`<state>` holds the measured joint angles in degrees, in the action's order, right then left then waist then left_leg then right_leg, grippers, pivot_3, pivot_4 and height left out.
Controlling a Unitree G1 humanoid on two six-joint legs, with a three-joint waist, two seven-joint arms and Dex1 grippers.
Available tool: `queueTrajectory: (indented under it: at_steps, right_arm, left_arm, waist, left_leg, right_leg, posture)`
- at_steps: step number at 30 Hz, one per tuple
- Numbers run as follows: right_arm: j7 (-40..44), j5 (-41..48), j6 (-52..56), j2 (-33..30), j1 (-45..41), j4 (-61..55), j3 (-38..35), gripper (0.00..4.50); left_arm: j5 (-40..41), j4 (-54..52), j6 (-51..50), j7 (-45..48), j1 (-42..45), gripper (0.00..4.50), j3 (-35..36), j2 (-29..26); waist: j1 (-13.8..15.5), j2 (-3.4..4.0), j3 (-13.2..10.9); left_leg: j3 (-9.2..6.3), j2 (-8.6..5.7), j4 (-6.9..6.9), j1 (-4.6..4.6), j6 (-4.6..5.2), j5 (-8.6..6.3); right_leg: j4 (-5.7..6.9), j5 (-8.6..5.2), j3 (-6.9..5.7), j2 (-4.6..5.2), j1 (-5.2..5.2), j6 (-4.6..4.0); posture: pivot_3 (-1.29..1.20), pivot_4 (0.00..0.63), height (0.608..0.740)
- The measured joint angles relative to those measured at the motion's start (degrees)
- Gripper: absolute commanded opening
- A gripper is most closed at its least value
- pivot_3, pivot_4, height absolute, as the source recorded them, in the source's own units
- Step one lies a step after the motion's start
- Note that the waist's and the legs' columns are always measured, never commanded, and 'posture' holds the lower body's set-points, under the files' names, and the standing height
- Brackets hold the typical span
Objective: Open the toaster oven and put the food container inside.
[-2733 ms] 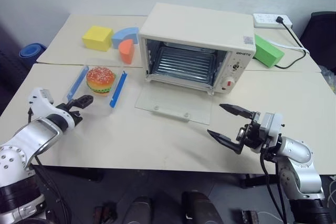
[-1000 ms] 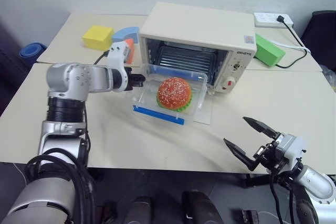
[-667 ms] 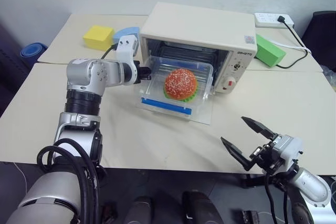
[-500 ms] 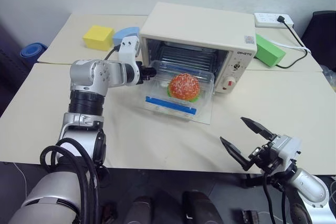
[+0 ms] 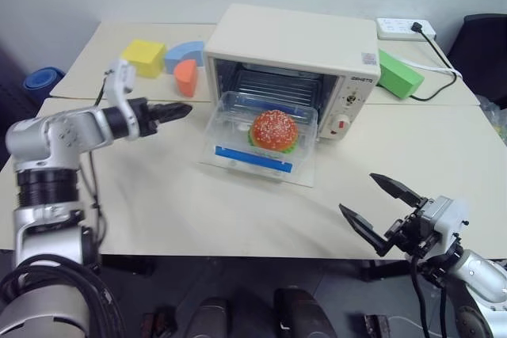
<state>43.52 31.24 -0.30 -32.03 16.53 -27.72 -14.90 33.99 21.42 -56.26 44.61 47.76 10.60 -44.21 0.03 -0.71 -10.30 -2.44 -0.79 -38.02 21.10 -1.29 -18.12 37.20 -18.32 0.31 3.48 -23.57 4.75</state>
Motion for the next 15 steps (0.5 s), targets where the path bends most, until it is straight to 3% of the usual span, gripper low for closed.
queueTrajectory:
  at_steps: [2, 5, 10, 13, 15]
  right_arm:
    - [0.7, 0.7, 1.8, -1.3, -1.6, -0.4, 0.5, 3.93]
    - [1.2, 0.5, 5.8, -3.6, -3.9, -1.7, 3.3, 2.94]
    - [0.0, -2.9, 10.6, -3.6, -7.8, -3.7, 11.1, 1.27]
    - [-0.6, -5.3, 12.3, -2.2, -12.4, -2.7, 15.6, 0.26]
    - [-1.0, -7.1, 13.1, -1.4, -16.1, -0.4, 17.5, 0.04]
  left_arm:
    - [-1.7, 1.1, 6.7, 5.3, -1.4, 2.52, -0.2, -2.1]
    - [-4.7, -0.2, 20.7, 15.6, -7.4, 1.59, -1.1, -3.7]
    - [-7.7, -7.5, 34.5, 23.2, -18.4, 0.09, -5.5, 0.0]
    - [-9.3, -10.7, 39.2, 23.1, -21.1, 0.00, -7.2, 3.2]
    - [-9.9, -11.6, 40.1, 20.7, -21.3, 0.00, -8.1, 7.0]
  waist:
    - [0.4, 0.00, 0.0]
    - [0.5, 0.04, 0.0]
    - [0.7, 0.02, 0.0]
    - [0.8, 0.02, 0.0]
    - [1.0, 0.02, 0.0]
  left_leg:
    - [-0.03, -0.06, 0.00, 0.01, 0.09, -0.01]
    - [0.02, -0.05, 0.07, 0.01, 0.14, -0.04]
    - [-0.05, 0.01, 0.05, 0.18, 0.21, -0.08]
    - [-0.02, 0.00, 0.00, 0.15, 0.36, -0.16]
    - [-0.03, -0.01, -0.03, 0.14, 0.45, -0.18]
  right_leg:
    - [-0.05, 0.01, 0.01, 0.05, 0.02, 0.01]
    - [-0.11, 0.01, 0.04, 0.07, 0.01, 0.01]
    - [-0.20, 0.01, 0.02, 0.06, -0.04, 0.00]
    - [-0.18, 0.02, 0.02, 0.06, -0.01, 0.03]
    - [-0.16, 0.03, 0.01, 0.06, 0.00, 0.05]
  posture:
    - [0.00, 0.150, 0.740]
    - [0.00, 0.150, 0.740]
    - [0.00, 0.150, 0.740]
    - [0.00, 0.150, 0.740]
    - [0.00, 0.150, 0.740]
